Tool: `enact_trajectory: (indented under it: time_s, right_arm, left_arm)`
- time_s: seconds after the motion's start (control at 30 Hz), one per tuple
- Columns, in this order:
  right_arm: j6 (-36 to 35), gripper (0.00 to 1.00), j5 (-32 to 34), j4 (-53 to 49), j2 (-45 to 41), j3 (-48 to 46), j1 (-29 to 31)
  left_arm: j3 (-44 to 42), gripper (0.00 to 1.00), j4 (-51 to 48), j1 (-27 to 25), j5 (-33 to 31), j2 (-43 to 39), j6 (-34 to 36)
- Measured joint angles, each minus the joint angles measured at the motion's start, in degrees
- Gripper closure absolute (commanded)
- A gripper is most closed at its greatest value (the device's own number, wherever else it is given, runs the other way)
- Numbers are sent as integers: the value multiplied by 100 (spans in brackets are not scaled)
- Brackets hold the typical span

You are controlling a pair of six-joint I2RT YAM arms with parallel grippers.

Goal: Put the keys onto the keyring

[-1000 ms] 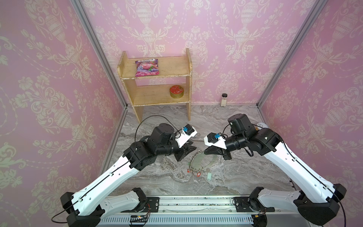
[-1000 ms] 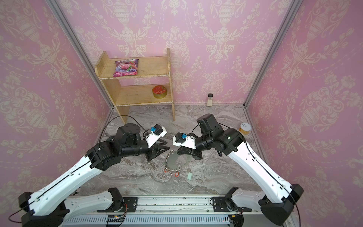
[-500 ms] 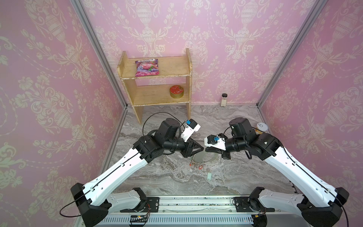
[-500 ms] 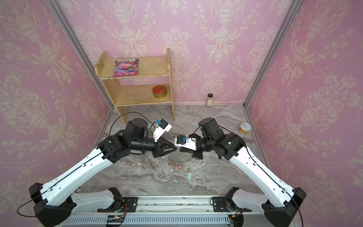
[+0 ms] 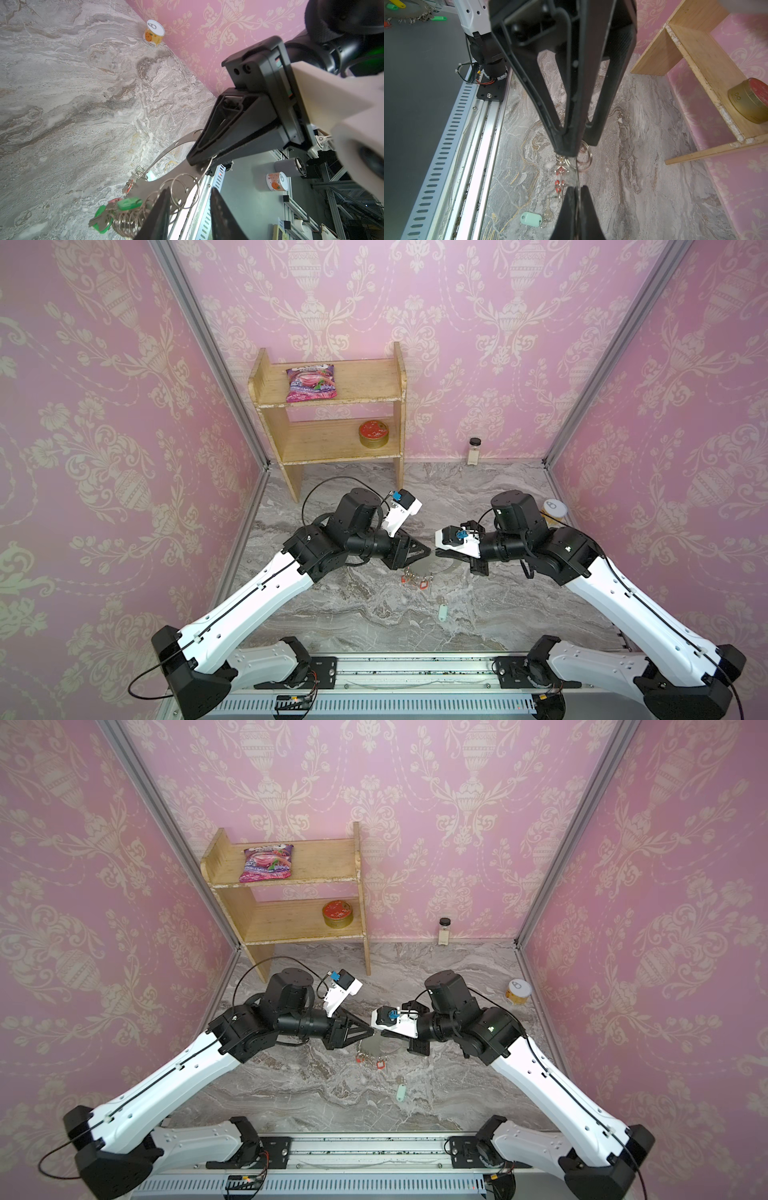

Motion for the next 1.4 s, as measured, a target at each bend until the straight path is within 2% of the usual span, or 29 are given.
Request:
enact_trajectory:
  time_s: [0.53, 0.97, 1.13, 1.23, 1.4]
  right_arm:
    - [-92, 100, 2, 0, 0, 0, 0]
    - [-94, 100, 31, -2, 0, 0, 4]
    - [-68, 100, 107, 50, 4, 0, 4]
    - [22, 100, 221, 125, 7, 0, 4]
    - [306, 100, 669, 387, 48, -11, 4]
  left_arm:
    - [39, 76, 2, 0, 98, 81, -42]
    - [44, 80, -157, 0, 15, 74, 57]
    - [11, 78, -256, -7, -595, -127, 179]
    - [-210, 74, -103, -35, -1141, -590, 170]
    - [-645, 74, 249, -107, -1803, -1303, -46]
